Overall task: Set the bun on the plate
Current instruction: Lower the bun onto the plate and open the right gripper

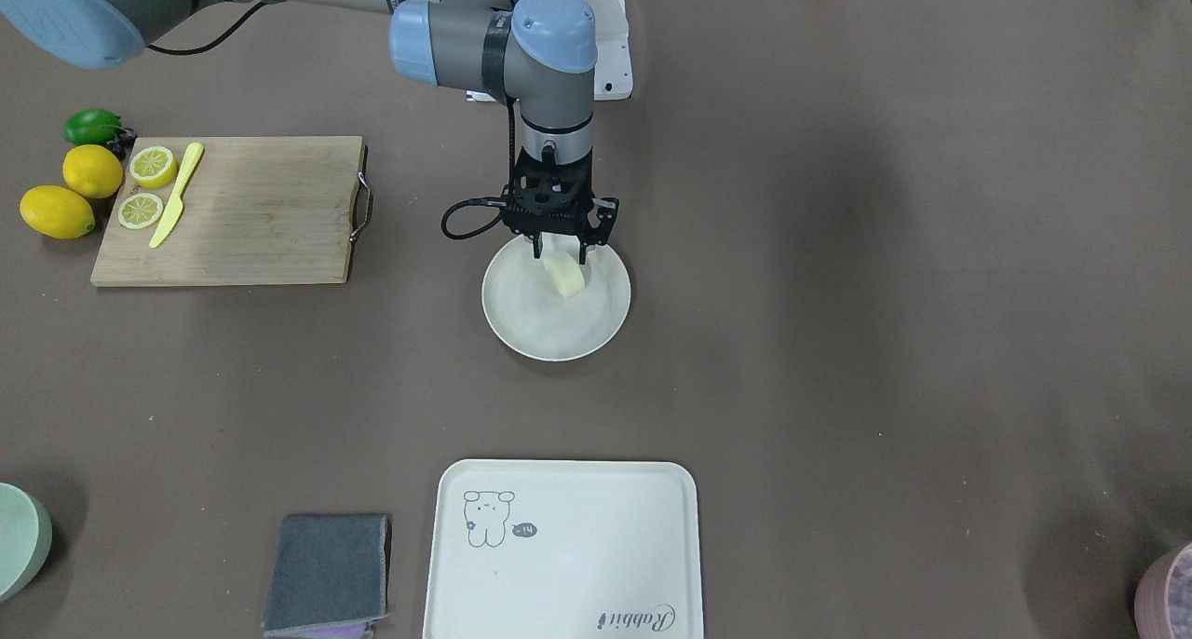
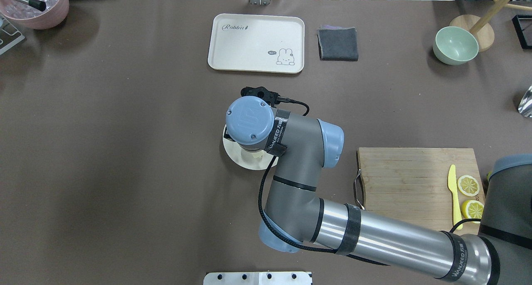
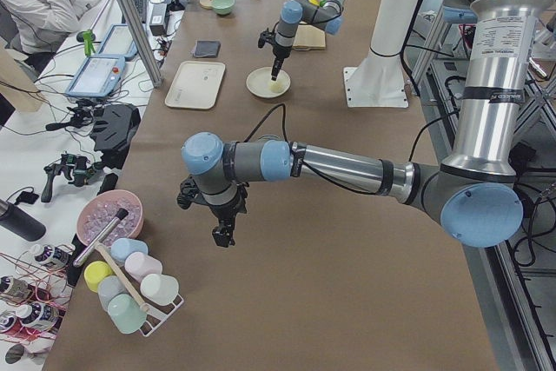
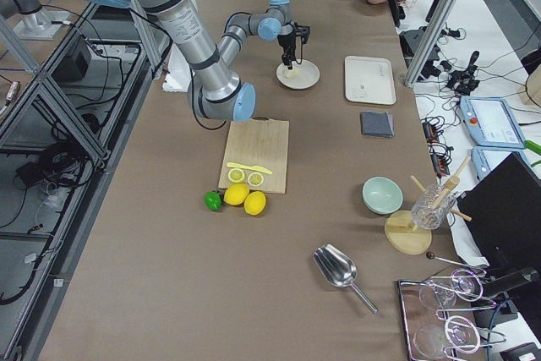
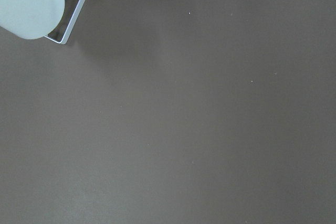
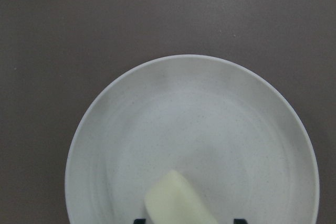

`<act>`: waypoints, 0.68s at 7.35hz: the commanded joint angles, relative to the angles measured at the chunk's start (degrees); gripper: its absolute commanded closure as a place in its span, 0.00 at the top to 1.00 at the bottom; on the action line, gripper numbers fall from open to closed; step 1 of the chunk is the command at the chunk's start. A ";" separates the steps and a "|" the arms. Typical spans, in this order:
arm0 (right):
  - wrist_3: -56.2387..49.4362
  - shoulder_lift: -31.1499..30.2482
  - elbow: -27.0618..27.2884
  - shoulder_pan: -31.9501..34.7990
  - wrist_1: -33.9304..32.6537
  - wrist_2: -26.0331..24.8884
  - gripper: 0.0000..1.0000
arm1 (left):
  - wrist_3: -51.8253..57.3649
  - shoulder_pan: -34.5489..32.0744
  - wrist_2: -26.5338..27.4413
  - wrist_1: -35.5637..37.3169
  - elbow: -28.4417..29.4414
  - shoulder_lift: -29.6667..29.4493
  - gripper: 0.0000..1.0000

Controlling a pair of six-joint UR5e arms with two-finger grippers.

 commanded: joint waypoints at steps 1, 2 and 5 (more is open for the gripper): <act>-0.46 0.11 0.62 3.56 -0.09 0.83 0.84 | 0.14 -0.06 0.09 0.35 0.30 0.24 0.98; -0.90 -0.33 0.89 6.19 -0.17 3.80 1.00 | 0.32 -0.58 0.26 0.44 1.00 0.76 0.98; -12.71 -8.36 8.14 17.95 -0.88 15.55 1.00 | -0.99 -0.85 -0.09 -5.94 1.01 4.97 0.98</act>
